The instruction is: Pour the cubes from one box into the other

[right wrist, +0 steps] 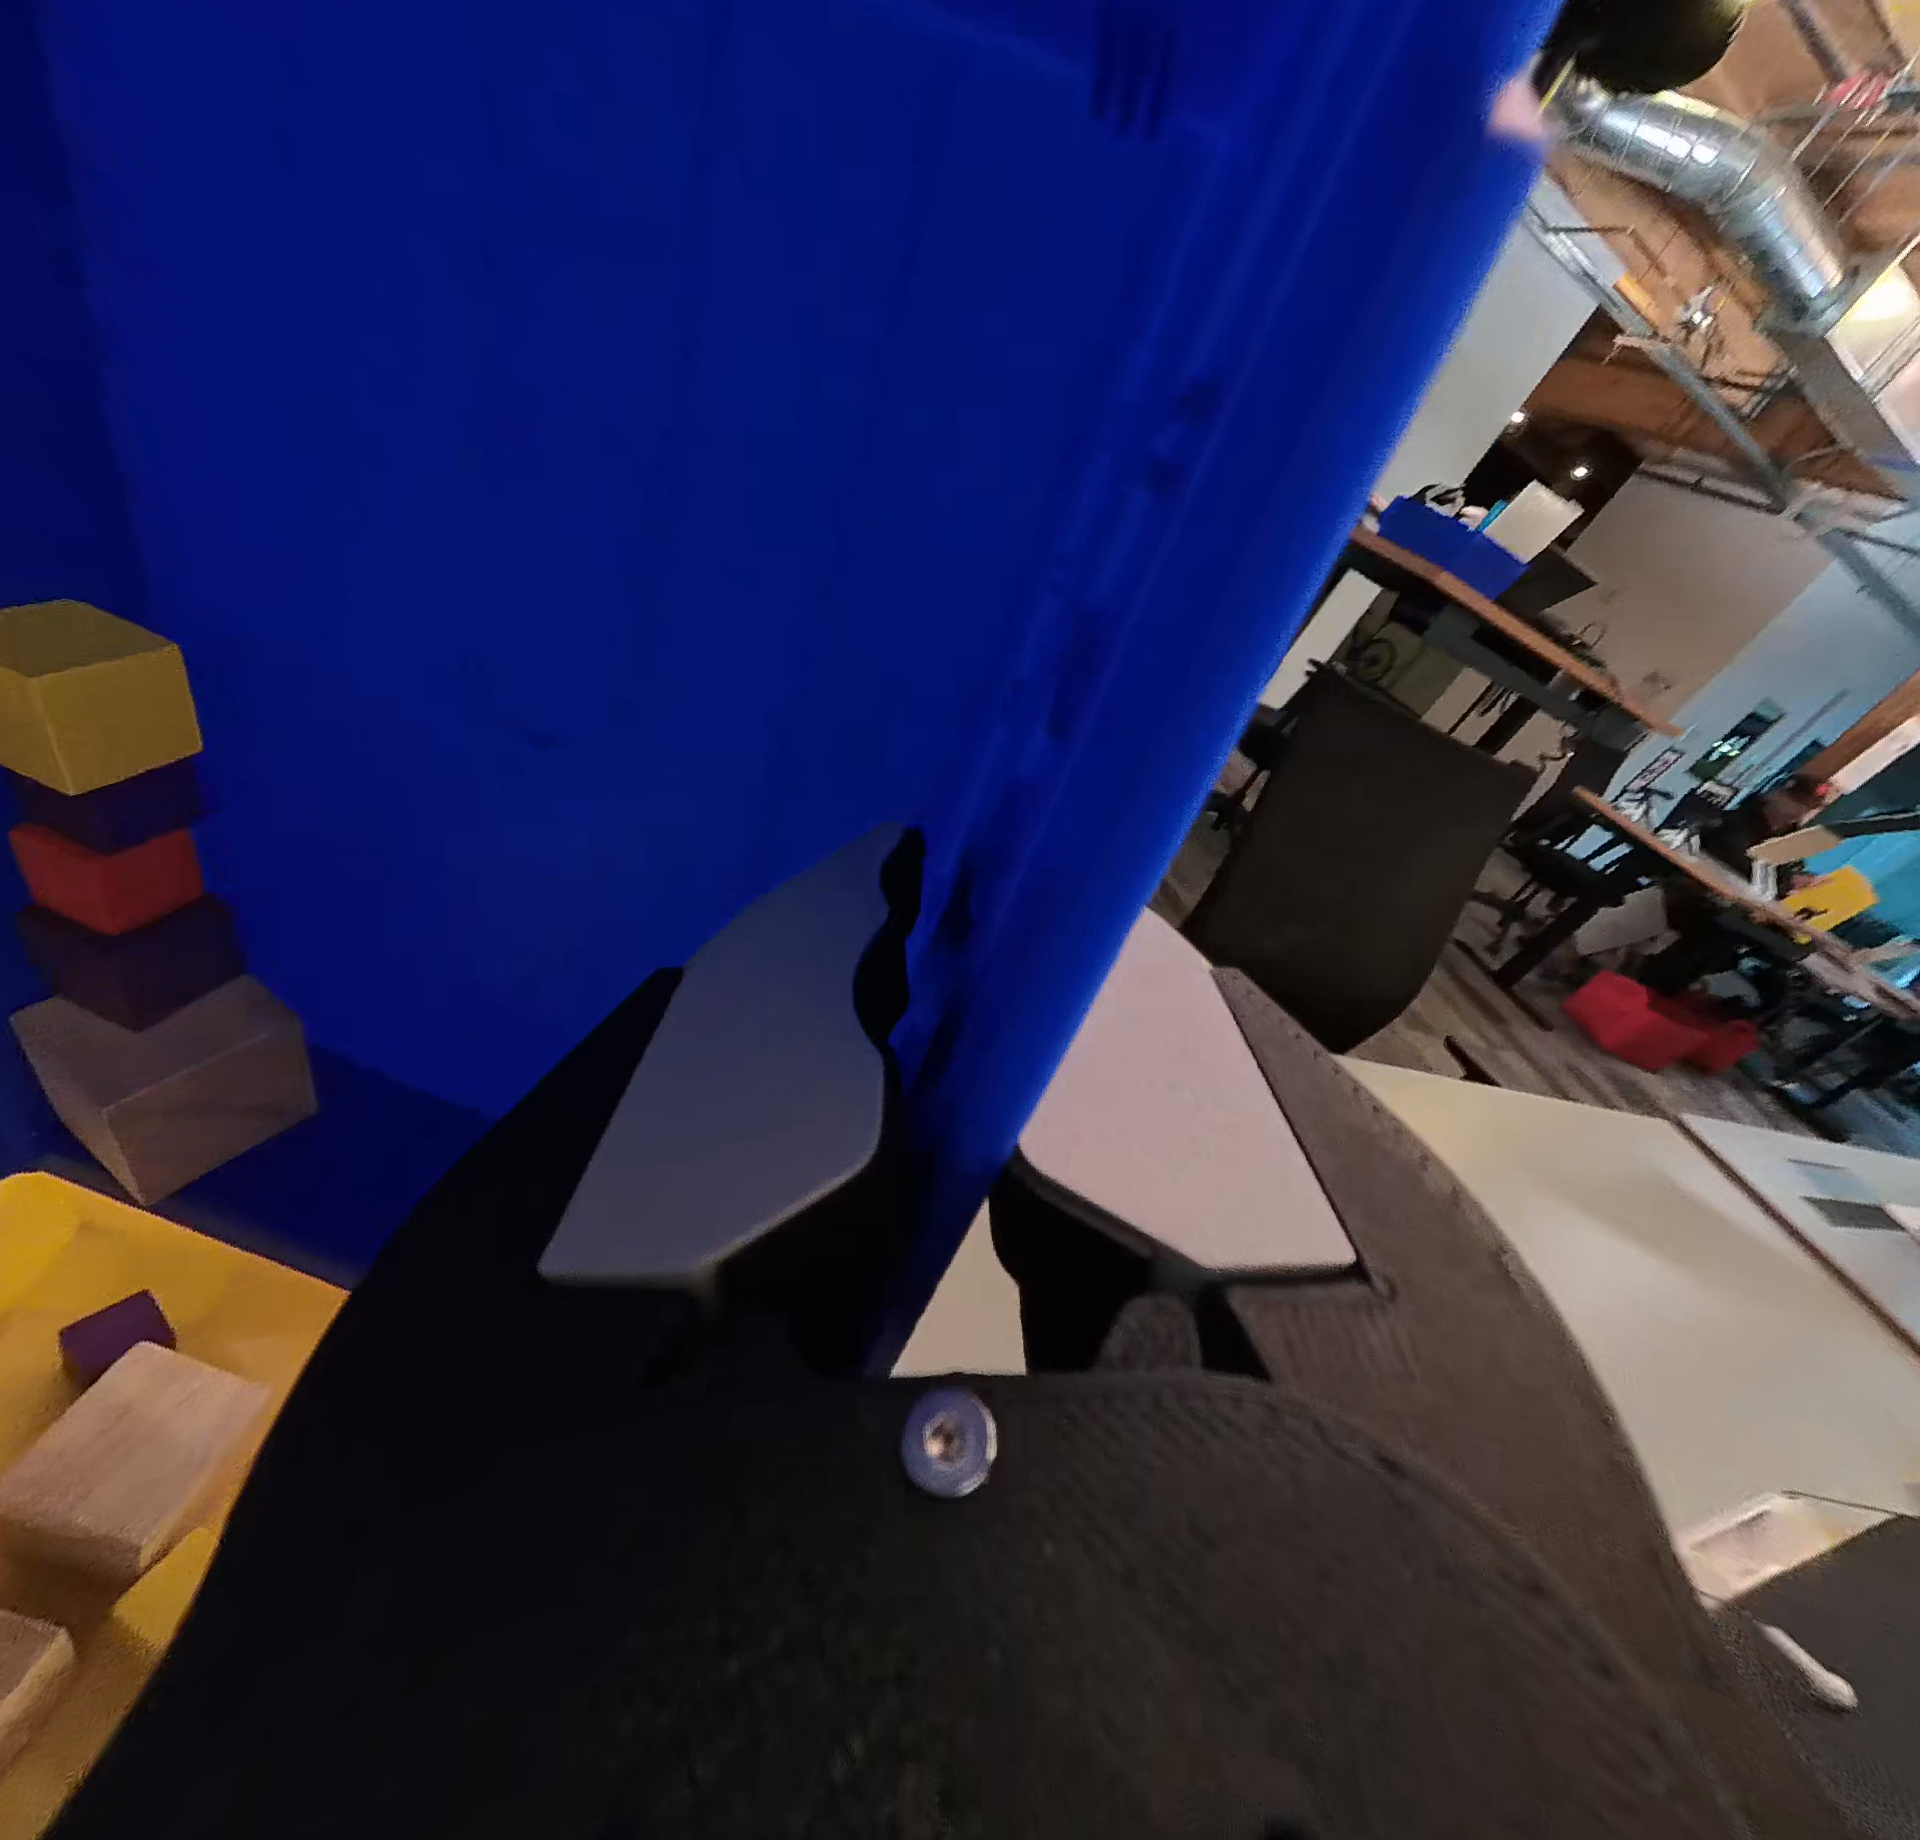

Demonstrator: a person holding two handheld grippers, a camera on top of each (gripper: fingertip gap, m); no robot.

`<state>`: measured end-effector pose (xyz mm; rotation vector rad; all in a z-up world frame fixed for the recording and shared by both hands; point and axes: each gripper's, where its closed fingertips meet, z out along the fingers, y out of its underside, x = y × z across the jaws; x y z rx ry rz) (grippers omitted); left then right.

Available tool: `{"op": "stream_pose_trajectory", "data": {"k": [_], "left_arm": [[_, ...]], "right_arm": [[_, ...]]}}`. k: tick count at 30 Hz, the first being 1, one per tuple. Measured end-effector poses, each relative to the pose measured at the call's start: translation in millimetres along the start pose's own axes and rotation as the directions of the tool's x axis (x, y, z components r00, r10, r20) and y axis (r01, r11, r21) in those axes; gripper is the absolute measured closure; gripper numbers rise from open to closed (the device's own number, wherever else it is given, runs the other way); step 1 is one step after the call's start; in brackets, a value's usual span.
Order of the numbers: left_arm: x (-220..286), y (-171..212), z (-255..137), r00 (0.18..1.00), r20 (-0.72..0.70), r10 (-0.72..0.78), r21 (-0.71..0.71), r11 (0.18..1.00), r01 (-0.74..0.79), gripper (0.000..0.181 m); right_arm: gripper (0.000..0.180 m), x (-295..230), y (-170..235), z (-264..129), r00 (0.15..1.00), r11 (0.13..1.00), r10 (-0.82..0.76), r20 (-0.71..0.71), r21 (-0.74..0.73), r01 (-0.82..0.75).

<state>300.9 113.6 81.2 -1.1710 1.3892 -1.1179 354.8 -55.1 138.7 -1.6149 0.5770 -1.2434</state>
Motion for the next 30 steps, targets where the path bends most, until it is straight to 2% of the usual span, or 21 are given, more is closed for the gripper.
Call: {"op": "stream_pose_trajectory", "data": {"k": [1, 6, 15, 23, 27, 30], "left_arm": [[1, -1, -1, 1.0, 0.011, 0.016, -0.009, 1.0, -0.016, 0.172], [5, -9, -6, 0.995, 0.059, 0.081, -0.028, 0.996, -0.079, 0.172], [40, -12, 6, 0.997, 0.016, 0.074, -0.036, 0.997, -0.073, 0.172], [49, -22, 4, 0.992, 0.038, 0.121, -0.042, 0.992, -0.119, 0.172], [49, -28, 0, 0.989, 0.051, 0.136, -0.026, 0.99, -0.135, 0.173], [48, -40, -6, 0.988, 0.055, 0.141, 0.043, 0.989, -0.144, 0.172]], "right_arm": [[0.169, 1, 2, 1, 1.0, 1.0, 0.022, 0.008, -0.005, -0.022], [0.168, 2, 17, 5, 0.99, 0.991, 0.123, 0.069, -0.066, -0.119], [0.174, 36, 31, -4, 0.973, 0.966, 0.231, -0.007, -0.118, -0.23], [0.173, 43, 44, -5, 0.947, 0.938, 0.318, 0.035, -0.155, -0.309], [0.173, 43, 41, -8, 0.945, 0.937, 0.325, 0.031, -0.146, -0.318], [0.173, 50, 25, -15, 0.958, 0.957, 0.286, 0.021, -0.055, -0.284]]}}
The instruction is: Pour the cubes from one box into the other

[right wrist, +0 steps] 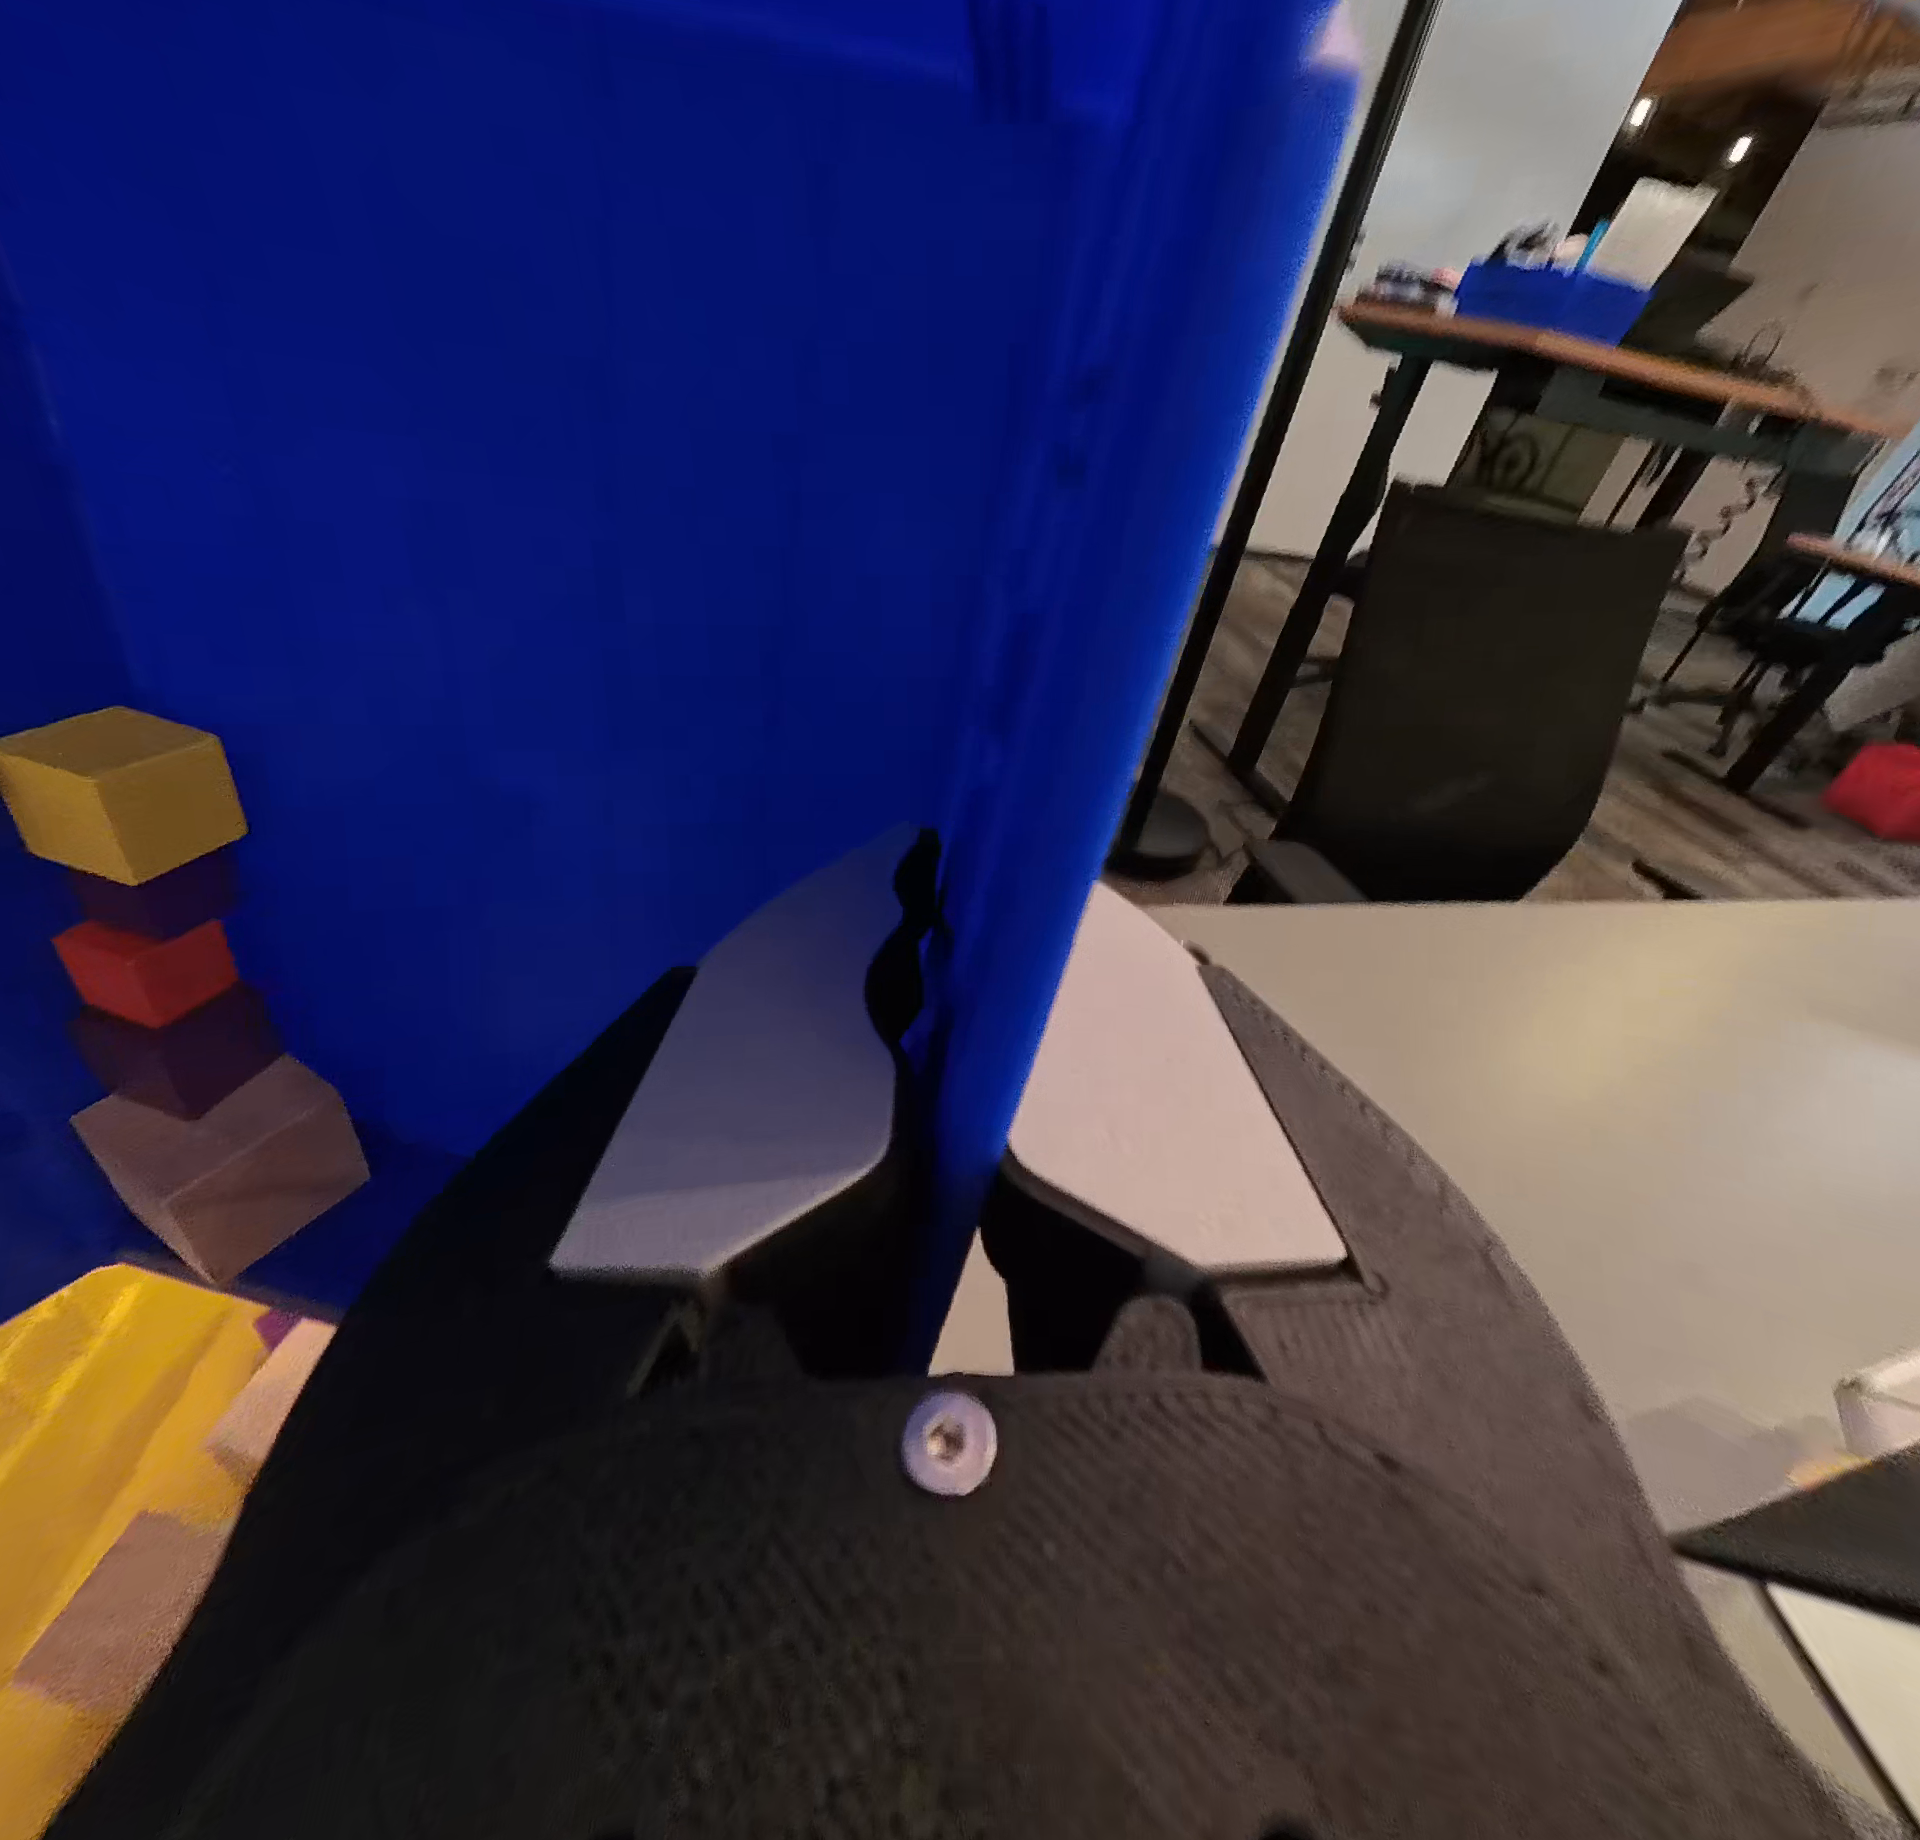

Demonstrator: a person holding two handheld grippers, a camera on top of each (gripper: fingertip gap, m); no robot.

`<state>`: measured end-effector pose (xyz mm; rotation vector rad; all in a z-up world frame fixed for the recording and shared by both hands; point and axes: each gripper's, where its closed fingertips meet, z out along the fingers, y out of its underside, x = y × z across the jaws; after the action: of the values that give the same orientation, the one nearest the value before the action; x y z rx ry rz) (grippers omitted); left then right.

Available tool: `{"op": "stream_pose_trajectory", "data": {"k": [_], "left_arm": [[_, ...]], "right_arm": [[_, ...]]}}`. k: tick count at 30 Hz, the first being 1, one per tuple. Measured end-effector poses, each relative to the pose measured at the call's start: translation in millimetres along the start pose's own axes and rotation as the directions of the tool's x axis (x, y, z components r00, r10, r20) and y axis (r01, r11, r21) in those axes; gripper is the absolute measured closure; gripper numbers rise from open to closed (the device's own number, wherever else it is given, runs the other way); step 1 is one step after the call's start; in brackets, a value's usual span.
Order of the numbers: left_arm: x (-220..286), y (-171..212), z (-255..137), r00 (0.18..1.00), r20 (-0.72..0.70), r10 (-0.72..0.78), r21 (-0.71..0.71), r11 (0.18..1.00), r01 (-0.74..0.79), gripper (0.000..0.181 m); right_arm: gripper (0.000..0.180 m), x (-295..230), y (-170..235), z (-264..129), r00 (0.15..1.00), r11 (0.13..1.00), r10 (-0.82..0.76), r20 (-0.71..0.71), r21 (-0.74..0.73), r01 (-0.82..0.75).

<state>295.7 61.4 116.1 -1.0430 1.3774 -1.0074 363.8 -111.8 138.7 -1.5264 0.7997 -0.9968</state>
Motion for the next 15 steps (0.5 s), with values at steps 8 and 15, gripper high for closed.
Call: {"op": "stream_pose_trajectory", "data": {"k": [8, 15], "left_arm": [[1, -11, -6, 0.999, 0.012, 0.03, 0.13, 0.991, -0.031, 0.17], [4, 6, 8, 1.0, -0.021, -0.001, 0.074, 0.997, 0.003, 0.17]], "right_arm": [[0.173, 2, -19, -10, 0.999, 0.986, -0.033, -0.02, 0.166, 0.035], [0.173, 3, -4, 2, 0.999, 0.993, -0.05, -0.02, 0.107, 0.052]]}}
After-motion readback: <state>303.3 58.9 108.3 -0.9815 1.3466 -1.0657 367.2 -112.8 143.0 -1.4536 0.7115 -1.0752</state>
